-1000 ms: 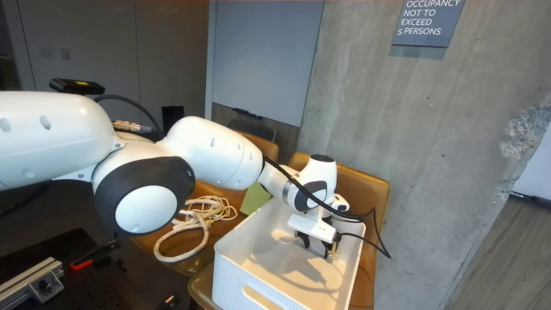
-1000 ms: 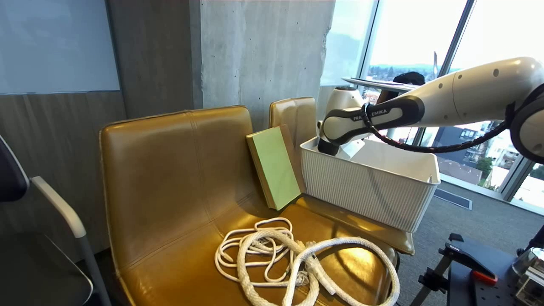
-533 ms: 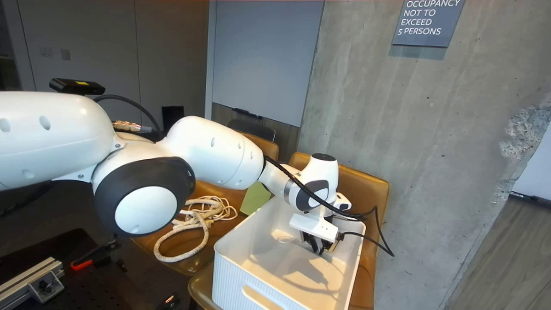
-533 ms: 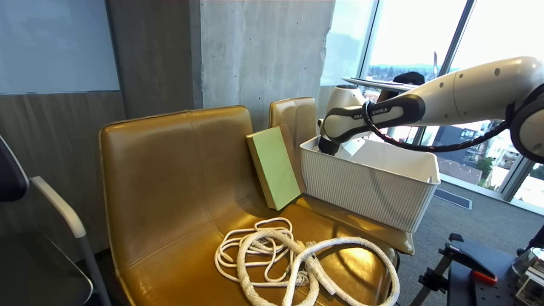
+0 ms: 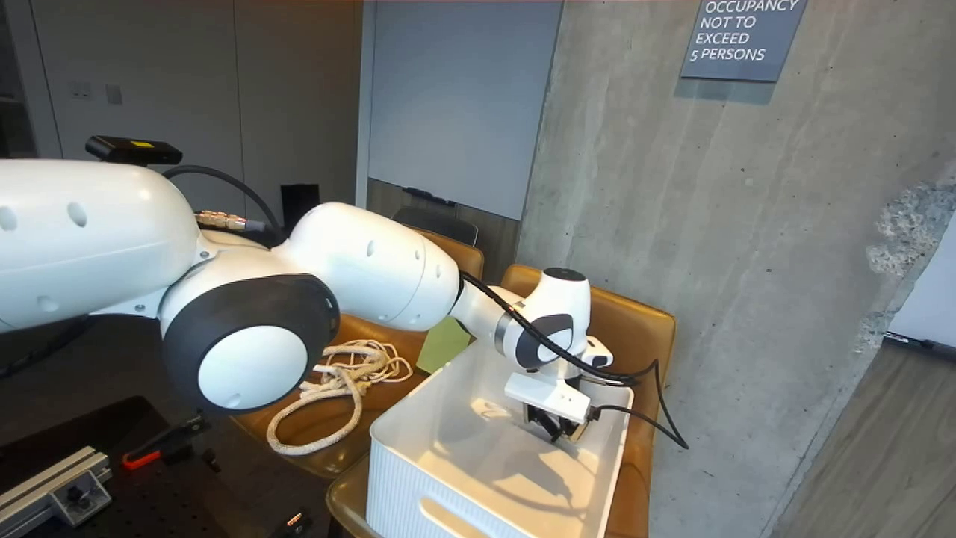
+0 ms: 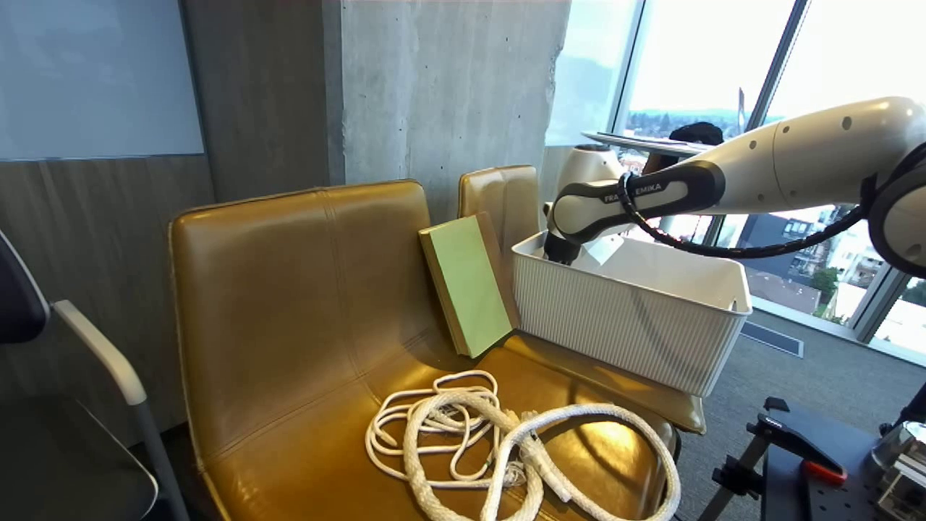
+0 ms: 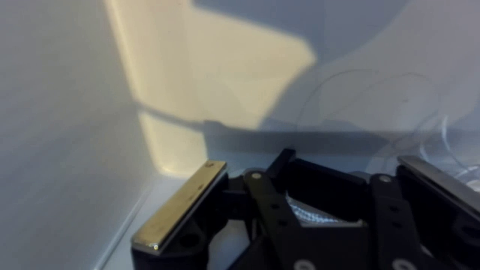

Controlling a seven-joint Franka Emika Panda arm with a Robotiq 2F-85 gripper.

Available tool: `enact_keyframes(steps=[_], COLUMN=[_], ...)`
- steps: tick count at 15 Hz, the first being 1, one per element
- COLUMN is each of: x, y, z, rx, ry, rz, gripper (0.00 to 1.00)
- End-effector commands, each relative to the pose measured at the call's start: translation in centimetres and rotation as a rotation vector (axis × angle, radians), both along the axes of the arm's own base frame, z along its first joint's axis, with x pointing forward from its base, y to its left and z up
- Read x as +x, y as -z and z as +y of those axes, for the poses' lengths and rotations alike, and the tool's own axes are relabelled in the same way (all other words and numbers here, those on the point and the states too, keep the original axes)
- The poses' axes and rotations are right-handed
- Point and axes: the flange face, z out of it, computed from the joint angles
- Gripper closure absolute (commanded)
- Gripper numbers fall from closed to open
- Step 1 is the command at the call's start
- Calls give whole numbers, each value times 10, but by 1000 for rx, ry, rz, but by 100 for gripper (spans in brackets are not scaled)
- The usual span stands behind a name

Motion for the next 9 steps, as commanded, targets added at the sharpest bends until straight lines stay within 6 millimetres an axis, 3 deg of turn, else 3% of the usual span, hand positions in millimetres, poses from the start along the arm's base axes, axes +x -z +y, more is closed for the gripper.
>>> enact_keyframes(steps=[1,9], x=[-1,10], y=[-9,-60], z=[-11,-14], rx=[3,-32], ry=[-9,-20], rz=[5,-36], gripper=[100,100])
